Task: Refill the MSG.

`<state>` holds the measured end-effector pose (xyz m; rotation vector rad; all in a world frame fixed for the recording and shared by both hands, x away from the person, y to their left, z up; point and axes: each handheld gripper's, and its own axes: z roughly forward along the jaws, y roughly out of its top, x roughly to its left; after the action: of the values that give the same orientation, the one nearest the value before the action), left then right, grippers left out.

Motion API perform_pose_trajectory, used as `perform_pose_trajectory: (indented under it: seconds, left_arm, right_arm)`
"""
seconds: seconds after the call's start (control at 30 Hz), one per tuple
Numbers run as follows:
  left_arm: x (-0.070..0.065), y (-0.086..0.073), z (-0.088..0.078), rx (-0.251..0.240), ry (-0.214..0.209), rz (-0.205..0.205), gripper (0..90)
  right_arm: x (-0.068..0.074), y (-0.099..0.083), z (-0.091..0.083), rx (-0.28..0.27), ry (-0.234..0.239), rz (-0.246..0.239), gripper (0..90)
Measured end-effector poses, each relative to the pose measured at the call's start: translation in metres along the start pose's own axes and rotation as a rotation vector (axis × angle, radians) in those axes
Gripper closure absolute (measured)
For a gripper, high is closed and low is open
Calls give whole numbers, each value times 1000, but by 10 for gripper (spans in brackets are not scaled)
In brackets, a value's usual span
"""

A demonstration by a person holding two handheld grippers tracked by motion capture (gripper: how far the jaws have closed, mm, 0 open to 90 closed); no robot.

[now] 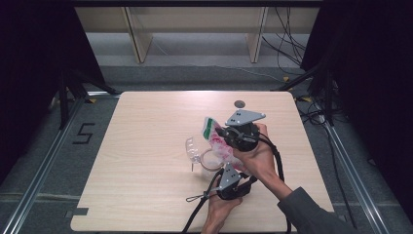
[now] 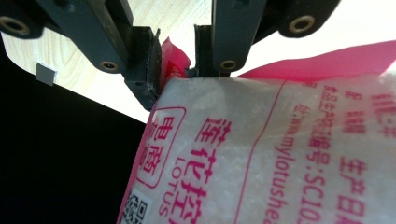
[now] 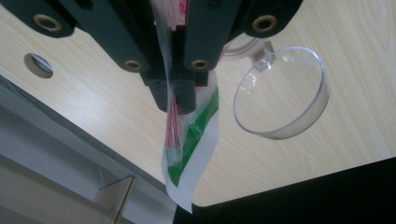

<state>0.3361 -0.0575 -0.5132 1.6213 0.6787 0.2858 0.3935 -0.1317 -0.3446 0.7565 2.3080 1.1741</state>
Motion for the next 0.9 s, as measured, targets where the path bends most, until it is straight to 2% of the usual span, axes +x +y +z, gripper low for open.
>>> perform_pose_trajectory:
  seconds: [0.03,0.1,0.23,0.33,0.43,0.53,0.57,0.67,0.7,0.8,0.9]
  left_arm:
    - [0,0,0,2,0,-2,739]
    - [0,0,0,2,1,-3,738]
    - [0,1,0,-3,-5,-8,739]
    - [0,1,0,-3,6,-6,740]
    - [0,1,-1,-5,3,-8,741]
    - [0,1,0,-7,-1,-5,741]
    - [0,1,0,-7,-1,-6,741]
    - [0,2,-1,-11,4,-5,741]
    - [0,2,-1,-10,4,-2,741]
    - [0,1,-1,-6,4,-7,740]
    - [0,2,-1,-10,5,2,741]
  right_arm:
    - [-1,0,0,5,-3,-6,900]
    - [0,0,1,12,-2,22,900]
    - [0,1,2,6,-4,4,900]
    - [1,1,2,6,-8,-13,900]
    - [2,2,4,6,3,-1,900]
    - [4,2,4,13,-14,-1,900]
    - [4,1,6,3,-24,-36,900]
    - [5,2,5,14,-5,-2,900]
    - [3,3,4,2,-12,-20,900]
    - [5,2,7,16,-4,-15,900]
    - [5,2,6,3,-12,-20,900]
